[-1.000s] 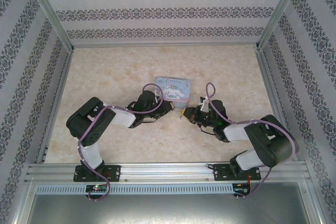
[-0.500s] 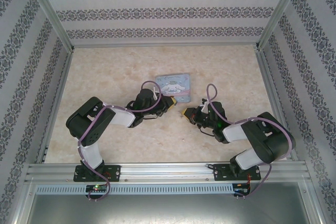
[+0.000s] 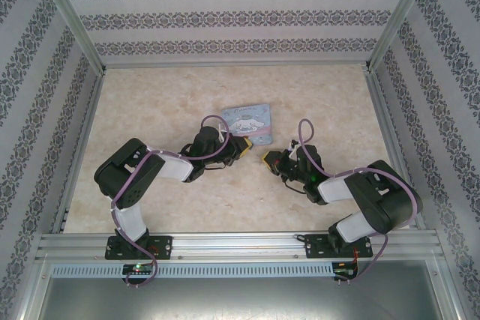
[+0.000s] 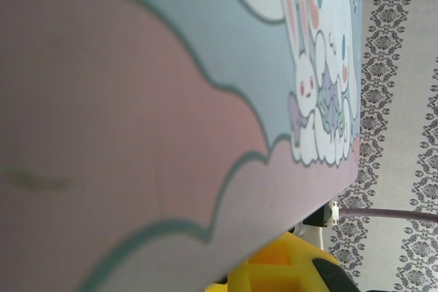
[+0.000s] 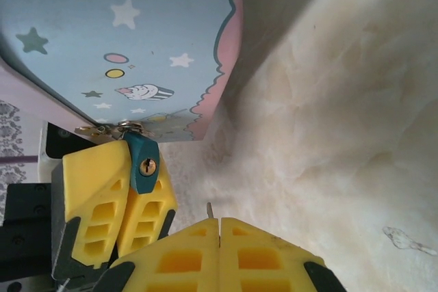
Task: Unlock the padlock with the key
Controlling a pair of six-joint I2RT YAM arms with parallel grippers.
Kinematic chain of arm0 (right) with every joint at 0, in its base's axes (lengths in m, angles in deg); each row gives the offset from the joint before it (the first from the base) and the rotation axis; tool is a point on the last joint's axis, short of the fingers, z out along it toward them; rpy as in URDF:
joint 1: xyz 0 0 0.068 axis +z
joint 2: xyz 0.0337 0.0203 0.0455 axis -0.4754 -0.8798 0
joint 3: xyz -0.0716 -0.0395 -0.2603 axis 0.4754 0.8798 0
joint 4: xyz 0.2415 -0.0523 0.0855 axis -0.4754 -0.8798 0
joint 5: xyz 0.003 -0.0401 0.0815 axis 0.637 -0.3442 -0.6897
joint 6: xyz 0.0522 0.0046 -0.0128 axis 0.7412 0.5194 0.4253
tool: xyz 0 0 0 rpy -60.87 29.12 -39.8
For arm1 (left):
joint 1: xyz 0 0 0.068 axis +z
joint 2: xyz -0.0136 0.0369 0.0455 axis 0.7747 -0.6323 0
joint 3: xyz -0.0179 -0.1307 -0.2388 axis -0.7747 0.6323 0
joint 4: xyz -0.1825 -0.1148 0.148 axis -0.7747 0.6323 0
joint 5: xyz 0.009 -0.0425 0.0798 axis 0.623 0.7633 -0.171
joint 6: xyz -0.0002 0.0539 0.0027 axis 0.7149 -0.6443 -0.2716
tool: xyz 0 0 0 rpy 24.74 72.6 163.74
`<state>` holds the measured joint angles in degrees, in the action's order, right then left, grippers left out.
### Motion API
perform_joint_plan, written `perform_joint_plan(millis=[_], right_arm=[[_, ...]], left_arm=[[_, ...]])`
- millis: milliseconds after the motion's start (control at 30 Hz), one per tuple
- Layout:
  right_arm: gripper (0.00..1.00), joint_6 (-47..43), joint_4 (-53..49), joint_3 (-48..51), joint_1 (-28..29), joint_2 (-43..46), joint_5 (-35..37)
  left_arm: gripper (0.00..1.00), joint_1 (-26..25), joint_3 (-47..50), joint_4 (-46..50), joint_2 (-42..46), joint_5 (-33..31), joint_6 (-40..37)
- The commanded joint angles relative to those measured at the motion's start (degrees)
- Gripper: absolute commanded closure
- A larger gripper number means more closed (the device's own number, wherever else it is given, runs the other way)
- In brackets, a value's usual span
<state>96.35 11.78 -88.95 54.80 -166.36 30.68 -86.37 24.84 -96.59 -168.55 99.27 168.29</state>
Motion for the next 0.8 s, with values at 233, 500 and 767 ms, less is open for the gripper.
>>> perform_joint_plan(millis=[233,500,767], right_arm=[[1.0,0.8,1.4,-2.9,0.5,-0.2,0.9],[1.0,0.8,1.8,-4.3,0.5,-1.8,0.5],[1.0,0.9,1.8,-4.7,0.5,-2.7,0.2]], left_arm=[[1.0,0.4,-0.6,-6.0,-1.2,1.3,0.6],[1.0,0.3,-0.7,-5.9,-1.2,1.3,0.5],[1.0,0.2,-0.9,-5.7,-1.2,1.4,0.3]])
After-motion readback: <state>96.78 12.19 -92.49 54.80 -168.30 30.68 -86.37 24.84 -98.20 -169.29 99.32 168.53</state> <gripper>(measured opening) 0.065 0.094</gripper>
